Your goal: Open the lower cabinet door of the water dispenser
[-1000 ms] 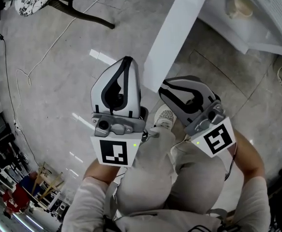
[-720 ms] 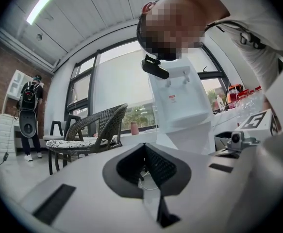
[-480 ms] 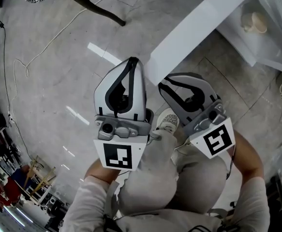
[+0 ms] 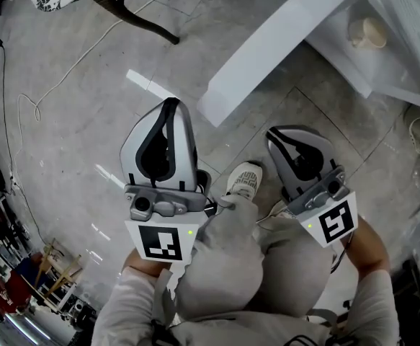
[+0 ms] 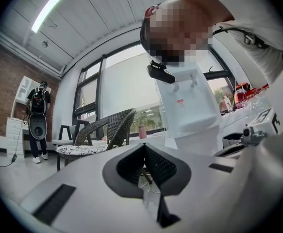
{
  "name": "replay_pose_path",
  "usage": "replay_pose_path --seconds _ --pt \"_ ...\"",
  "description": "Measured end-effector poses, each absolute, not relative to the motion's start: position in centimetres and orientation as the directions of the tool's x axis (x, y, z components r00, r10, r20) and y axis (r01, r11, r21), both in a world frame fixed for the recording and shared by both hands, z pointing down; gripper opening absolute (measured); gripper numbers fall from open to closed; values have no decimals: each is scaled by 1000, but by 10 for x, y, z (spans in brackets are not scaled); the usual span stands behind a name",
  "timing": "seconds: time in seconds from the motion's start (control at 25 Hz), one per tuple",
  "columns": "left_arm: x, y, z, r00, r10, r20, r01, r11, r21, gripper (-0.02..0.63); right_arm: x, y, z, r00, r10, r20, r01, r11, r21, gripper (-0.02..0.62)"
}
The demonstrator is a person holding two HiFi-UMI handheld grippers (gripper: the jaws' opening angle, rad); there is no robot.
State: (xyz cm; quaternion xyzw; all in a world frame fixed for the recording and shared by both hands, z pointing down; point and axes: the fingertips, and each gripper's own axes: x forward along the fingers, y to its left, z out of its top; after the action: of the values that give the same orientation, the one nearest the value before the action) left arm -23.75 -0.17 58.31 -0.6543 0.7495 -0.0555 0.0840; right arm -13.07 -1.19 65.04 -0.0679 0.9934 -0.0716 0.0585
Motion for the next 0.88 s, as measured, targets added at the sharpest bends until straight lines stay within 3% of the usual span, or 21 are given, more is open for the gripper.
replay_pose_path --seconds 0.44,0.88 --pt "-182 -10 488 -23 -999 -38 -988 28 -154 5 -40 -39 536 -914 -402 -57 -389 907 -163 20" --pt "-155 -24 248 21 -998 -52 -991 -14 -131 5 54 -58 293 -757 -654 16 -647 745 -163 20"
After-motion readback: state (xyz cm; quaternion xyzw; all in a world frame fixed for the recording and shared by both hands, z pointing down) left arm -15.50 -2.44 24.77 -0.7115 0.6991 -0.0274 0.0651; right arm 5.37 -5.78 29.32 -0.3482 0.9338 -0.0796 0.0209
